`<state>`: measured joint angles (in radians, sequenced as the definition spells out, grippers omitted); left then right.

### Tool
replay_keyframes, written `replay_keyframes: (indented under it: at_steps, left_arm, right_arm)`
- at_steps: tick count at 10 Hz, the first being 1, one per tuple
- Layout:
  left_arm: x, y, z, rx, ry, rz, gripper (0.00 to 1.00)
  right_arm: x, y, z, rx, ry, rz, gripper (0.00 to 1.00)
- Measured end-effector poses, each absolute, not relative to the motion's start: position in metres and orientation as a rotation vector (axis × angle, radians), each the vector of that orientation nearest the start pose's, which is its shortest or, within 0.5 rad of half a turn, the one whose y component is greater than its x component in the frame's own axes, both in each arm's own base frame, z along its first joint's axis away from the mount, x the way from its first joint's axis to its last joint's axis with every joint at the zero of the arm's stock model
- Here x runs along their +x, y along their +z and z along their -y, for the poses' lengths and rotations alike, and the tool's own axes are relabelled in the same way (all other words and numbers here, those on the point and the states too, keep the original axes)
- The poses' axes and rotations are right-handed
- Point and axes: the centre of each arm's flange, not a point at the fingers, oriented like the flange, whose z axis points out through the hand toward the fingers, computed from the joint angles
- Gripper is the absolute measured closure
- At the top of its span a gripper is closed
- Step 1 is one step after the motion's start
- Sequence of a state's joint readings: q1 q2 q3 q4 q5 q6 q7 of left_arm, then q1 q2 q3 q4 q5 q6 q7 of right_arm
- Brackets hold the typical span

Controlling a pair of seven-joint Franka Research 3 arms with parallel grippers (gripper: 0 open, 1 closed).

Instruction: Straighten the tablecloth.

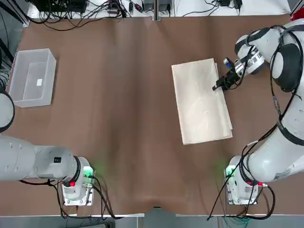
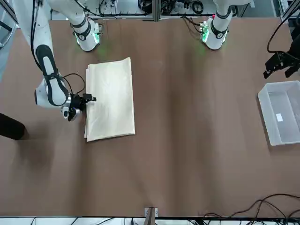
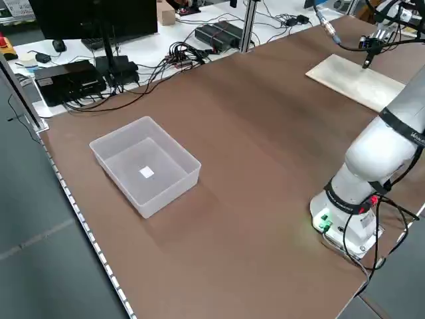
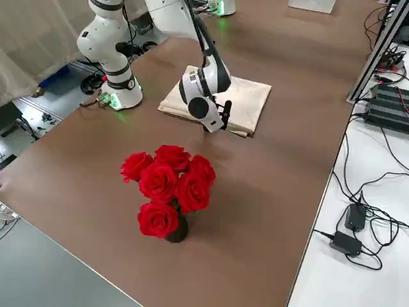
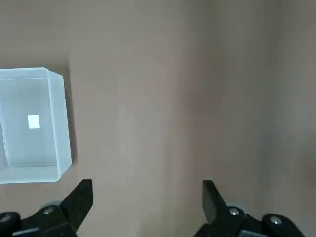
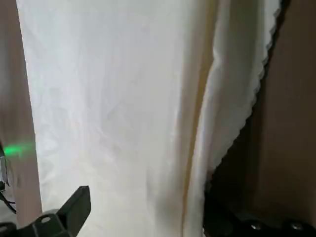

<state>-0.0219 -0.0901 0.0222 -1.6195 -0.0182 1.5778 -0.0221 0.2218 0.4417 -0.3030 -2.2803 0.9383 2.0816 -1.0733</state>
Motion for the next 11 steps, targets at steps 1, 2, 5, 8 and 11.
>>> replay_keyframes:
  at_steps: [1,2,5,8,11]
  left_arm:
    - [0.527,0.651,0.001,-3.161,-0.076,0.035,0.02]
    - [0.527,0.651,0.001,-3.161,-0.076,0.035,0.02]
    - [0.527,0.651,0.001,-3.161,-0.076,0.035,0.02]
    - [0.527,0.651,0.001,-3.161,-0.076,0.035,0.02]
    - [0.527,0.651,0.001,-3.161,-0.076,0.035,0.02]
  right_arm:
    - [0.476,0.150,0.005,-2.430,0.234,0.333,0.00]
    - [0.484,0.165,-0.001,-2.466,0.254,0.350,0.00]
    - [0.493,0.196,-0.004,-2.503,0.235,0.395,0.00]
    - [0.492,0.197,-0.004,-2.509,0.239,0.408,0.00]
    - [0.494,0.197,0.000,-2.528,0.228,0.414,0.00]
